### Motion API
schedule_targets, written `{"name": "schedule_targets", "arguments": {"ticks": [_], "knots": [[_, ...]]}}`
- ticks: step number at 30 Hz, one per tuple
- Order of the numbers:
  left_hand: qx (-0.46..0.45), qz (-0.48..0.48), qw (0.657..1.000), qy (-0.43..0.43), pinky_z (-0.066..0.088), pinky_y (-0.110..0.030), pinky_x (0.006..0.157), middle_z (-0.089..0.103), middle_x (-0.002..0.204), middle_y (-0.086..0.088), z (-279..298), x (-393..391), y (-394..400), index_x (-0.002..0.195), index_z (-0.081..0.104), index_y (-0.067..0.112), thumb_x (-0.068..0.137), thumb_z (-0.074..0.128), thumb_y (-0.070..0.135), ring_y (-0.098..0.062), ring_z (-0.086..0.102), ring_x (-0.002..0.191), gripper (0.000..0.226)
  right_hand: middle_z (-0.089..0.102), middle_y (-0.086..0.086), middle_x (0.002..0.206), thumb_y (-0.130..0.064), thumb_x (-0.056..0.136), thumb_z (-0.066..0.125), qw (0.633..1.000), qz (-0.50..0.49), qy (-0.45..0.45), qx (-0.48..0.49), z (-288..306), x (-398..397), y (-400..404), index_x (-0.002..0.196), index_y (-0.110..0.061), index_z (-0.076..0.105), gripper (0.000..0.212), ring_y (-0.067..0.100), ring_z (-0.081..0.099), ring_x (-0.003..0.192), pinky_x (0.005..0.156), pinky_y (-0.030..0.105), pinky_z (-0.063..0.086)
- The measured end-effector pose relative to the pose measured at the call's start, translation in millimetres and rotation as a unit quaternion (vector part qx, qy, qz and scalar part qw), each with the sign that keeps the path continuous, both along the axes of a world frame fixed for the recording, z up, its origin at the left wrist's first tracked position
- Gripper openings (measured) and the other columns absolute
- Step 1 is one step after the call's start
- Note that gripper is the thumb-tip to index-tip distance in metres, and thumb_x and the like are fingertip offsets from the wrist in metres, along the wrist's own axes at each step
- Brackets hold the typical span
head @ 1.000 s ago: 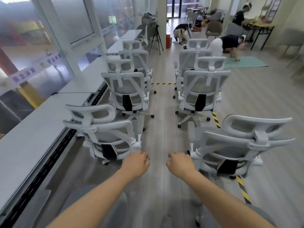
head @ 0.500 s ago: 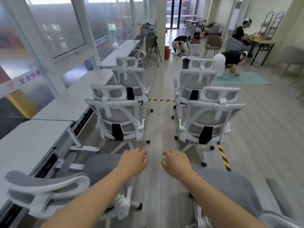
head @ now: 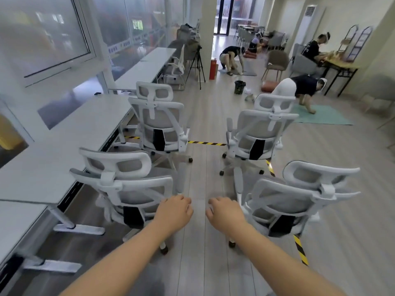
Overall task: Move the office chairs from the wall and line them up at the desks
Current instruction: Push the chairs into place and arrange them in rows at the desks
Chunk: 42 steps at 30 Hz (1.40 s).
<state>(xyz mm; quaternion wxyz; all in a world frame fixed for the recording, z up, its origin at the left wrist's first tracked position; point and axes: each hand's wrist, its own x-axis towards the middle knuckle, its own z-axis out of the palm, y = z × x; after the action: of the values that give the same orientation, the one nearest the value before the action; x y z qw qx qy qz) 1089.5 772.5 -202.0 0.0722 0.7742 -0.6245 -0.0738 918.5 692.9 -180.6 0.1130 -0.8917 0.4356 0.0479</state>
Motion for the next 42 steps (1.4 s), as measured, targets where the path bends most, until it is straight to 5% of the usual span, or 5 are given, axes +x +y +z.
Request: {"name": "schedule_targets", "arguments": {"ticks": [17, 25, 31, 35, 42], "knots": [[0.055, 0.087, 0.994, -0.033, 0.042, -0.040, 0.087, 0.061, 0.112, -0.004, -5.9, 178.2, -417.4, 0.111, 0.059, 0.017, 0.099, 0.034, 0.035, -0.028, 0.058, 0.105, 0.033, 0.064, 0.006, 0.122, -0.034, 0.100, 0.036, 0.998, 0.051, -0.032, 0.008, 6.4, 187.0, -443.4, 0.128, -0.018, 0.058, 0.038, 0.030, 0.059, 0.108, 0.086, 0.039, 0.043], [-0.007, 0.097, 0.991, -0.095, 0.044, -0.038, 0.084, 0.065, 0.105, 0.002, -4.8, 304.4, -586.9, 0.106, 0.064, 0.022, 0.092, 0.029, 0.041, -0.023, 0.061, 0.098, 0.041, 0.062, 0.006, 0.124, -0.033, 0.102, 0.036, 0.995, 0.087, -0.038, 0.022, -0.5, 298.0, -616.3, 0.133, -0.018, 0.054, 0.039, 0.029, 0.059, 0.105, 0.085, 0.038, 0.046], [-0.071, 0.089, 0.987, -0.114, 0.047, -0.038, 0.083, 0.069, 0.101, 0.003, 3.5, 394.3, -690.5, 0.104, 0.067, 0.023, 0.091, 0.034, 0.040, -0.022, 0.063, 0.094, 0.039, 0.061, 0.006, 0.121, -0.034, 0.102, 0.037, 0.992, 0.123, -0.022, -0.007, 11.6, 383.7, -725.0, 0.129, -0.016, 0.055, 0.037, 0.030, 0.059, 0.104, 0.073, 0.034, 0.035], [-0.100, 0.125, 0.979, -0.126, 0.050, -0.040, 0.078, 0.067, 0.095, 0.001, 11.3, 449.0, -740.8, 0.099, 0.066, 0.020, 0.090, 0.033, 0.039, -0.024, 0.063, 0.090, 0.040, 0.061, 0.008, 0.124, -0.035, 0.103, 0.036, 0.986, 0.167, -0.022, -0.003, 17.6, 441.6, -789.5, 0.130, -0.016, 0.054, 0.038, 0.031, 0.058, 0.105, 0.077, 0.036, 0.039], [-0.105, 0.240, 0.957, -0.125, 0.047, -0.044, 0.094, 0.062, 0.122, -0.001, 7.7, 532.8, -796.0, 0.117, 0.064, 0.021, 0.092, 0.038, 0.037, -0.025, 0.056, 0.115, 0.040, 0.055, 0.007, 0.137, -0.033, 0.103, 0.036, 0.957, 0.291, -0.016, 0.007, 16.8, 553.1, -885.0, 0.140, -0.019, 0.047, 0.041, 0.033, 0.051, 0.119, 0.094, 0.039, 0.039]]}}
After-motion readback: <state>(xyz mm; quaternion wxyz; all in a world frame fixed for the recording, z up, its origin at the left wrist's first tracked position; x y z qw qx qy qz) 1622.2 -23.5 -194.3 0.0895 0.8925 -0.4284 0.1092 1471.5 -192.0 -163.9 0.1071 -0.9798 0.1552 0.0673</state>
